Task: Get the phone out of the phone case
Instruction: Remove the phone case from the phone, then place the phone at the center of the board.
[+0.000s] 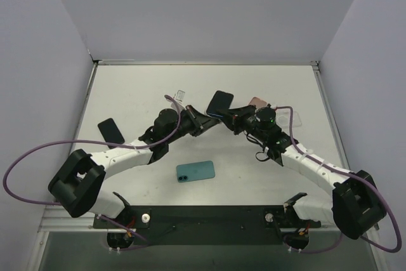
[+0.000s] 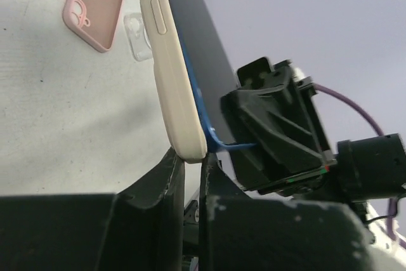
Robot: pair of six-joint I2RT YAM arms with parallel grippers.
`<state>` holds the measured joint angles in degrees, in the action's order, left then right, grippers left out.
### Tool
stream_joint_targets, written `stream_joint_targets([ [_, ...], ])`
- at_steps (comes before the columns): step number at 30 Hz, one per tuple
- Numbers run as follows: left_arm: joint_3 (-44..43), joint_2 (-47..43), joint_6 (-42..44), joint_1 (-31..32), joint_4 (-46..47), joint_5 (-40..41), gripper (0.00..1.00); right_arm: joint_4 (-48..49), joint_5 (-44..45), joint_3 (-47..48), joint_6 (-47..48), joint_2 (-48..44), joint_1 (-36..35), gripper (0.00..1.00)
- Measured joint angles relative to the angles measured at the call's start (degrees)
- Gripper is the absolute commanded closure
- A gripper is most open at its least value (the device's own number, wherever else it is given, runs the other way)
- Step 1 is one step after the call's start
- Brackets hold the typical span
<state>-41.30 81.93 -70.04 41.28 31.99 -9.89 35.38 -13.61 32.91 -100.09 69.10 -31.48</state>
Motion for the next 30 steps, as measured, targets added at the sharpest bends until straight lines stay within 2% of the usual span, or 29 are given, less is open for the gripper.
stream_joint_targets([
  [1,0.0,-0.2,0.1,0.0,-0.4,-0.1,0.57,-2.4,-0.5,1.4,1.7,-0.1,0.2,1.0],
  [3,0.2,-0.4,0.9,-0.4,-1.4,-0.3,0.11,-6.6,-2.7,4.6,5.4,-0.2,1.0,1.0],
  [4,0.7,-0.4,1.4,-0.7,-1.6,-0.9,0.06,-9.8,-4.4,7.1,8.8,-0.1,1.7,1.0],
  [9,4.0,-3.5,3.7,-1.3,-6.4,-2.5,0.05,-23.4,-10.2,16.2,23.3,0.7,5.3,1.0],
  [14,4.4,-10.2,5.7,-2.1,-10.4,-4.1,0.05,-38.5,-11.2,23.7,38.3,4.6,6.6,1.0],
  [19,4.9,-18.3,6.1,-7.4,-12.4,-6.0,0.04,-50.6,-10.7,27.0,51.0,6.6,6.0,1.0],
  [25,8.0,-27.1,6.9,-16.7,-17.3,-7.8,0.03,-63.6,-5.0,32.8,64.5,7.1,1.2,1.0],
  [30,10.2,-29.2,8.2,-21.5,-21.3,-9.2,0.03,-67.5,-1.0,40.1,71.3,12.8,-5.2,1.0],
])
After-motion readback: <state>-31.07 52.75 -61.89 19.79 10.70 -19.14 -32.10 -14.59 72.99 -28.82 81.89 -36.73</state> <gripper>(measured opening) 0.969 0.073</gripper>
